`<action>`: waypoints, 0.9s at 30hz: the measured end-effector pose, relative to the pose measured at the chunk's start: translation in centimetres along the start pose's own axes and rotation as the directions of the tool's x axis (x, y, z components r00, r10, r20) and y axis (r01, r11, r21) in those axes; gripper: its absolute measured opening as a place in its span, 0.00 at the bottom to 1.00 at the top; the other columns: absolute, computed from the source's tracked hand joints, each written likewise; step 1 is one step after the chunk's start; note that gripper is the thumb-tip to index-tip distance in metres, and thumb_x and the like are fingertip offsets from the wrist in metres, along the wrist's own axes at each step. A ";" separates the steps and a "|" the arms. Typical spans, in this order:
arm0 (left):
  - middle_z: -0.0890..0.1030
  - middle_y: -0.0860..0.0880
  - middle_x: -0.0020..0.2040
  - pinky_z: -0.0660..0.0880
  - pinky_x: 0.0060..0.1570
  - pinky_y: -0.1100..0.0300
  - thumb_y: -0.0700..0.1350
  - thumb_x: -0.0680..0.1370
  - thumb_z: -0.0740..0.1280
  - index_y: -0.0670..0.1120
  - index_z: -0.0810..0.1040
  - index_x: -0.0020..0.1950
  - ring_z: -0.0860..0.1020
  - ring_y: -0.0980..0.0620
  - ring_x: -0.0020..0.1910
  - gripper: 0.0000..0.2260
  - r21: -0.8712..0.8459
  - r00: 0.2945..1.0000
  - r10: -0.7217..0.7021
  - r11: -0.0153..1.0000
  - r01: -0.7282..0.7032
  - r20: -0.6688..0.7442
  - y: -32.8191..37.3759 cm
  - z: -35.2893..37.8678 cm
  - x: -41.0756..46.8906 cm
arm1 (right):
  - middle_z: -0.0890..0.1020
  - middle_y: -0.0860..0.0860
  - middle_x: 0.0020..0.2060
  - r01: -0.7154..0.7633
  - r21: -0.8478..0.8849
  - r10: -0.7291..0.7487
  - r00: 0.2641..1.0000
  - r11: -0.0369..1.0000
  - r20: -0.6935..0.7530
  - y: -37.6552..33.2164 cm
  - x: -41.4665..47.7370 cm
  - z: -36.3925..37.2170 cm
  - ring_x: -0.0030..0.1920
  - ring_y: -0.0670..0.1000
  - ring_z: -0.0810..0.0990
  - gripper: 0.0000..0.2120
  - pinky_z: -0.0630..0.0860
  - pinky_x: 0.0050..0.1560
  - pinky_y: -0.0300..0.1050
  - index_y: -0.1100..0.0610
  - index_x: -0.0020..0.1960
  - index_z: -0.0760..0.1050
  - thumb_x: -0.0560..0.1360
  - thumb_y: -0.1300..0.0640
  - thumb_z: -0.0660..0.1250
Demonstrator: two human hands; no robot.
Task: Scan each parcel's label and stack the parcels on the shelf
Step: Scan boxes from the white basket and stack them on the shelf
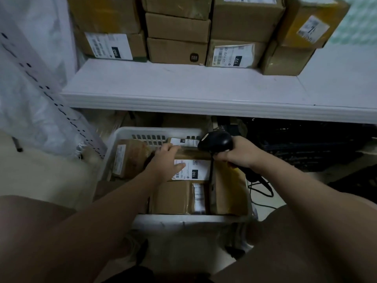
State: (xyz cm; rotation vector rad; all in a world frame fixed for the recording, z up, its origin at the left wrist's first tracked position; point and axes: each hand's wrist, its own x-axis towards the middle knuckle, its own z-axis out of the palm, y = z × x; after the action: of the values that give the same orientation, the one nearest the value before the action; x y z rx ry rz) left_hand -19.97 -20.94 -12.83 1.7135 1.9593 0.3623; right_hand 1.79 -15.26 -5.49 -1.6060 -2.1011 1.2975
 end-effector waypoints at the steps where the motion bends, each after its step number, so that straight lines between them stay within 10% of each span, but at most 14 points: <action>1: 0.58 0.46 0.75 0.64 0.70 0.49 0.51 0.77 0.68 0.49 0.61 0.76 0.60 0.43 0.73 0.30 -0.001 0.999 -0.026 1.000 0.026 0.022 -0.3 0.5 0.3 | 0.78 0.52 0.35 0.002 -0.004 -0.002 1.000 1.000 0.002 0.4 0.1 0.3 0.36 0.50 0.77 0.08 0.75 0.42 0.47 0.60 0.48 0.80 0.70 0.60 0.74; 11: 0.44 0.43 0.79 0.50 0.73 0.42 0.62 0.70 0.72 0.52 0.51 0.79 0.43 0.41 0.77 0.45 0.276 0.958 -0.039 0.960 -0.043 0.285 -2.1 1.4 7.1 | 0.80 0.52 0.39 -0.079 0.046 0.083 0.992 0.996 -0.091 2.2 1.8 -0.3 0.45 0.53 0.80 0.08 0.79 0.52 0.53 0.56 0.48 0.80 0.70 0.58 0.75; 18: 0.72 0.46 0.62 0.71 0.51 0.55 0.54 0.67 0.77 0.50 0.58 0.69 0.71 0.50 0.54 0.38 0.165 0.898 -0.061 0.986 -0.012 0.435 -3.5 1.6 9.6 | 0.79 0.52 0.37 -0.119 0.066 0.123 0.990 0.991 -0.071 1.9 3.0 -0.7 0.42 0.52 0.79 0.06 0.79 0.51 0.52 0.57 0.47 0.80 0.71 0.58 0.74; 27: 0.58 0.45 0.73 0.61 0.70 0.44 0.56 0.67 0.75 0.49 0.52 0.78 0.57 0.43 0.72 0.47 0.213 0.903 0.031 0.968 -0.134 0.428 -4.3 0.4 8.4 | 0.79 0.50 0.36 -0.116 0.056 0.119 0.991 0.992 -0.065 1.6 3.1 0.1 0.41 0.52 0.79 0.06 0.77 0.48 0.50 0.53 0.43 0.78 0.70 0.58 0.75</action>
State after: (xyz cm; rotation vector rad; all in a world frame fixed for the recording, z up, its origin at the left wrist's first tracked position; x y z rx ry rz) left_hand -24.03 -13.53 -17.03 1.8404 1.6624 -0.2162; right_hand 1.64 -12.57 -7.77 -1.7496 -1.9429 1.3018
